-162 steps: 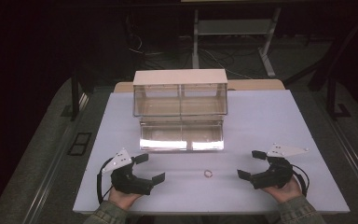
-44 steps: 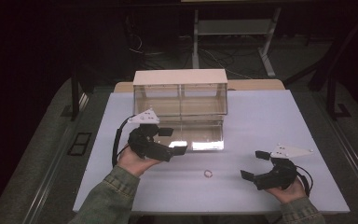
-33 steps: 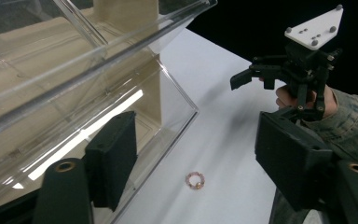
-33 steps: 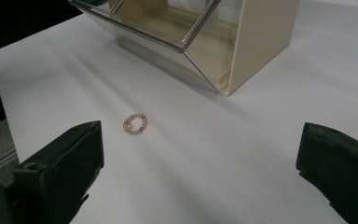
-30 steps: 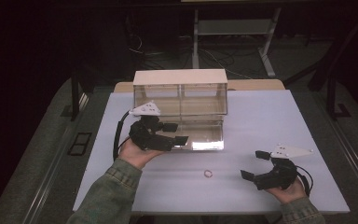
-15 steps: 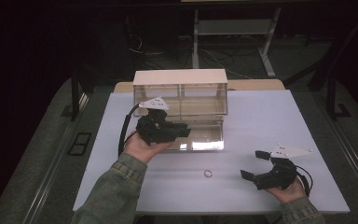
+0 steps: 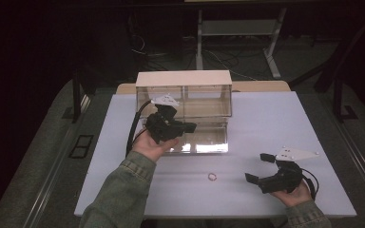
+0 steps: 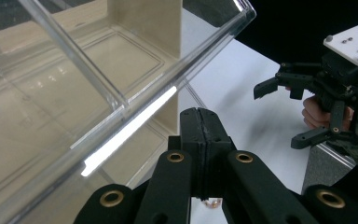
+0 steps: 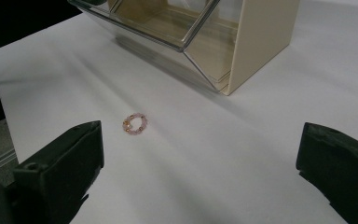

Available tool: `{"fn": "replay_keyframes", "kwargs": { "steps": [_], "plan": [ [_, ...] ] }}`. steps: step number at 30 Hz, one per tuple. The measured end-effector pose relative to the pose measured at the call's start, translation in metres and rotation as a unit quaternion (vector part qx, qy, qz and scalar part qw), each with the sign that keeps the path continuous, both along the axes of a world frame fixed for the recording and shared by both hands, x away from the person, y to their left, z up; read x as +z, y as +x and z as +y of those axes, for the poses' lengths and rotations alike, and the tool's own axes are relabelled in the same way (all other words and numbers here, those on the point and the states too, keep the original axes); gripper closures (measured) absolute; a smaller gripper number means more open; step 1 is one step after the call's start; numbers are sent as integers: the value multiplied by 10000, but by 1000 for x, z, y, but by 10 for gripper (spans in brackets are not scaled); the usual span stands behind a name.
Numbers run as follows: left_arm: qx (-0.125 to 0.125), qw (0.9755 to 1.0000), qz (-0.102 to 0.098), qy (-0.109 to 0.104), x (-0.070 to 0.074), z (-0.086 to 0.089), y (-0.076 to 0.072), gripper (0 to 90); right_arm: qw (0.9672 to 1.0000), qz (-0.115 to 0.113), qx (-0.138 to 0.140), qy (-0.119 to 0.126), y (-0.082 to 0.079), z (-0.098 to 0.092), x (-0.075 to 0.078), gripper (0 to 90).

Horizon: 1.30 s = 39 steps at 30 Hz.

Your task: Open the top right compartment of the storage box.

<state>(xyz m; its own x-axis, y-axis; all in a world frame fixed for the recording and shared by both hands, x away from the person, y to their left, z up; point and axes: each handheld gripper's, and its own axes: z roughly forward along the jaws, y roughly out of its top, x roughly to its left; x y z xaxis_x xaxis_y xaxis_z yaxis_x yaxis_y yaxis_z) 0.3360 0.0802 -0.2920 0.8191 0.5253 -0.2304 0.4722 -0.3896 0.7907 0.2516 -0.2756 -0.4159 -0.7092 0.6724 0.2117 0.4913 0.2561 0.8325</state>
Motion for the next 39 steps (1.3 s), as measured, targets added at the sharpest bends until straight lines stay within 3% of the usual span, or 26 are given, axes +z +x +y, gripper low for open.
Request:
{"fn": "replay_keyframes", "kwargs": {
  "steps": [11, 23, 39],
  "plan": [
    [-61, 10000, -30, 48, 8, -2, 6, 895, 10000, 12, -16, -23, 0, 0, 0, 4],
    [-102, 9999, -133, 40, 13, -1, 4, 896, 10000, -3, -31, -31, 0, 1, -1, 4],
    [-135, 9994, -321, 12, 29, 0, -3, 896, 10000, 16, -37, -53, 0, 0, -1, 4]
  ]
}}
